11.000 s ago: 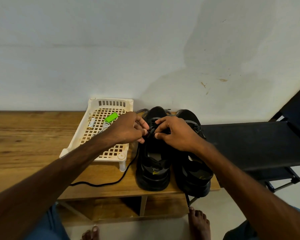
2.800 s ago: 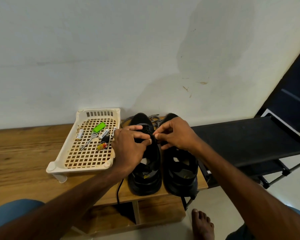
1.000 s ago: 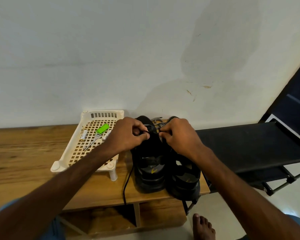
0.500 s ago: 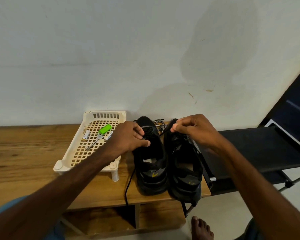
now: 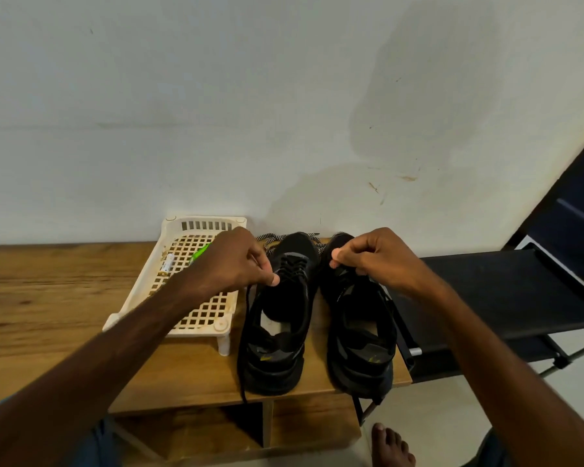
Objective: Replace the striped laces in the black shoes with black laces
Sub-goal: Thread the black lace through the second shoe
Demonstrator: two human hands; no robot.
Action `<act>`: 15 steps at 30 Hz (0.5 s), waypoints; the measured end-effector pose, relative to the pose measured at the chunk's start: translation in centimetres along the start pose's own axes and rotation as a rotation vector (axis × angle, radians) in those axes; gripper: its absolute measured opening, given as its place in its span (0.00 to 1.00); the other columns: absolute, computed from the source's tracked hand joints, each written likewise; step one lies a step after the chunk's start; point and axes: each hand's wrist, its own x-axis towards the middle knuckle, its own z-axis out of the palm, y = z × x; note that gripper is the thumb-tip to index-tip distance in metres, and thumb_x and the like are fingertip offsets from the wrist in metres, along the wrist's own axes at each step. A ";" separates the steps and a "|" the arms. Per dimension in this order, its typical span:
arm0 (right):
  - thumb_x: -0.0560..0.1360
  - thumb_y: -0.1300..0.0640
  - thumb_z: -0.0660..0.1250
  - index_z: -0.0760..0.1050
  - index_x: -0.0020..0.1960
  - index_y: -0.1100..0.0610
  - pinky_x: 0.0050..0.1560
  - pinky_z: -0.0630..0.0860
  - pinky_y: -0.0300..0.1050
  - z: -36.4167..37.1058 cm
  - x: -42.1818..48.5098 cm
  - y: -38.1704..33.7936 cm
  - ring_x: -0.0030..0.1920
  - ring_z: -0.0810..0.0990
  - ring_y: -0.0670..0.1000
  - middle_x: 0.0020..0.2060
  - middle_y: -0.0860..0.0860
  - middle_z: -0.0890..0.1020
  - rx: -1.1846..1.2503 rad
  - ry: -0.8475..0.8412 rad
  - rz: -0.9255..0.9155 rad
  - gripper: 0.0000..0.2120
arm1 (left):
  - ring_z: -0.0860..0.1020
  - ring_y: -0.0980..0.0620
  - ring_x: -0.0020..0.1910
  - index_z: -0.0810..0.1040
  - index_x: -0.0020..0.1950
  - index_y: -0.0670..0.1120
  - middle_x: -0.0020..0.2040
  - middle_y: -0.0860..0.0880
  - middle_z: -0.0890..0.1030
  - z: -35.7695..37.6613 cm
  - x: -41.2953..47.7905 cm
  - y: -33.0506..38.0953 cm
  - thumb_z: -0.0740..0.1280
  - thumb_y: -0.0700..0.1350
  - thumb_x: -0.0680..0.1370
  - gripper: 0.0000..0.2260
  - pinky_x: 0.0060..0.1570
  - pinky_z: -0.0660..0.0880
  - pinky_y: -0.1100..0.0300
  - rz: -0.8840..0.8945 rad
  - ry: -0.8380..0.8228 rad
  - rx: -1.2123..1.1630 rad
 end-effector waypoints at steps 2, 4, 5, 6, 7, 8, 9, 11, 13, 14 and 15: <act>0.79 0.50 0.72 0.88 0.43 0.49 0.47 0.75 0.37 0.1 0.1 -0.3 0.43 0.83 0.38 0.40 0.43 0.87 -0.128 0.111 -0.072 0.08 | 0.83 0.59 0.36 0.87 0.47 0.52 0.37 0.55 0.85 -0.6 -0.4 0.5 0.79 0.51 0.72 0.07 0.40 0.76 0.65 0.081 0.063 -0.117; 0.79 0.47 0.71 0.87 0.41 0.48 0.47 0.74 0.39 0.2 0.2 -0.9 0.45 0.83 0.40 0.39 0.44 0.87 -0.154 0.255 -0.134 0.11 | 0.84 0.56 0.37 0.86 0.51 0.52 0.39 0.52 0.86 -0.9 -0.9 1.5 0.76 0.51 0.75 0.06 0.44 0.80 0.62 0.154 0.059 -0.369; 0.80 0.45 0.70 0.86 0.40 0.48 0.47 0.75 0.41 0.3 0.3 -1.3 0.47 0.83 0.42 0.39 0.44 0.86 -0.127 0.317 -0.160 0.13 | 0.84 0.54 0.37 0.86 0.52 0.52 0.39 0.52 0.86 -0.9 -1.3 2.1 0.75 0.51 0.76 0.07 0.47 0.81 0.61 0.189 0.036 -0.479; 0.80 0.44 0.69 0.85 0.39 0.48 0.48 0.75 0.44 0.5 0.5 -1.8 0.48 0.83 0.44 0.40 0.44 0.85 -0.082 0.361 -0.186 0.15 | 0.84 0.53 0.37 0.86 0.53 0.52 0.40 0.52 0.86 -0.8 -1.5 2.7 0.73 0.51 0.77 0.07 0.48 0.81 0.62 0.227 0.029 -0.552; 0.81 0.43 0.68 0.85 0.39 0.49 0.49 0.76 0.46 0.6 0.6 -2.3 0.50 0.83 0.46 0.40 0.44 0.85 -0.030 0.384 -0.208 0.16 | 0.84 0.53 0.38 0.86 0.54 0.51 0.41 0.52 0.87 -0.6 -1.6 3.2 0.73 0.51 0.78 0.07 0.47 0.81 0.63 0.270 0.035 -0.589; 0.81 0.44 0.67 0.85 0.40 0.49 0.50 0.77 0.46 0.8 0.8 -2.9 0.51 0.83 0.46 0.41 0.44 0.85 0.021 0.388 -0.230 0.16 | 0.84 0.54 0.39 0.86 0.54 0.50 0.43 0.53 0.87 -0.5 -1.6 3.6 0.72 0.49 0.79 0.07 0.47 0.80 0.63 0.310 0.037 -0.599; 0.82 0.45 0.67 0.85 0.41 0.49 0.51 0.77 0.46 1.0 1.0 -3.5 0.51 0.83 0.46 0.42 0.43 0.86 0.065 0.385 -0.251 0.15 | 0.85 0.54 0.41 0.86 0.55 0.49 0.46 0.53 0.87 -0.3 -1.5 3.8 0.72 0.48 0.79 0.07 0.46 0.80 0.64 0.341 0.019 -0.583; 0.83 0.50 0.67 0.86 0.46 0.52 0.51 0.78 0.42 1.2 1.5 -4.6 0.49 0.84 0.43 0.44 0.43 0.87 0.130 0.384 -0.299 0.12 | 0.85 0.53 0.43 0.86 0.56 0.49 0.48 0.52 0.87 0.0 -1.1 3.9 0.72 0.46 0.79 0.07 0.46 0.80 0.63 0.374 -0.074 -0.485; 0.83 0.55 0.66 0.86 0.51 0.55 0.45 0.76 0.37 1.4 2.0 -5.7 0.44 0.83 0.40 0.44 0.46 0.87 0.188 0.372 -0.344 0.10 | 0.85 0.53 0.40 0.86 0.57 0.50 0.47 0.53 0.87 0.3 -0.6 3.8 0.73 0.46 0.79 0.07 0.42 0.79 0.65 0.371 -0.175 -0.370; 0.83 0.57 0.66 0.85 0.54 0.57 0.44 0.76 0.35 1.7 2.2 -6.3 0.44 0.83 0.39 0.45 0.47 0.87 0.202 0.348 -0.368 0.09 | 0.85 0.53 0.39 0.85 0.57 0.50 0.47 0.54 0.87 0.6 -0.4 3.8 0.73 0.45 0.79 0.08 0.39 0.77 0.66 0.362 -0.203 -0.344; 0.83 0.58 0.66 0.85 0.56 0.57 0.44 0.77 0.36 2.2 2.4 -6.9 0.47 0.84 0.39 0.47 0.47 0.88 0.192 0.306 -0.399 0.09 | 0.84 0.53 0.37 0.85 0.57 0.51 0.46 0.54 0.87 0.9 -0.2 3.8 0.72 0.45 0.80 0.07 0.36 0.76 0.67 0.355 -0.207 -0.329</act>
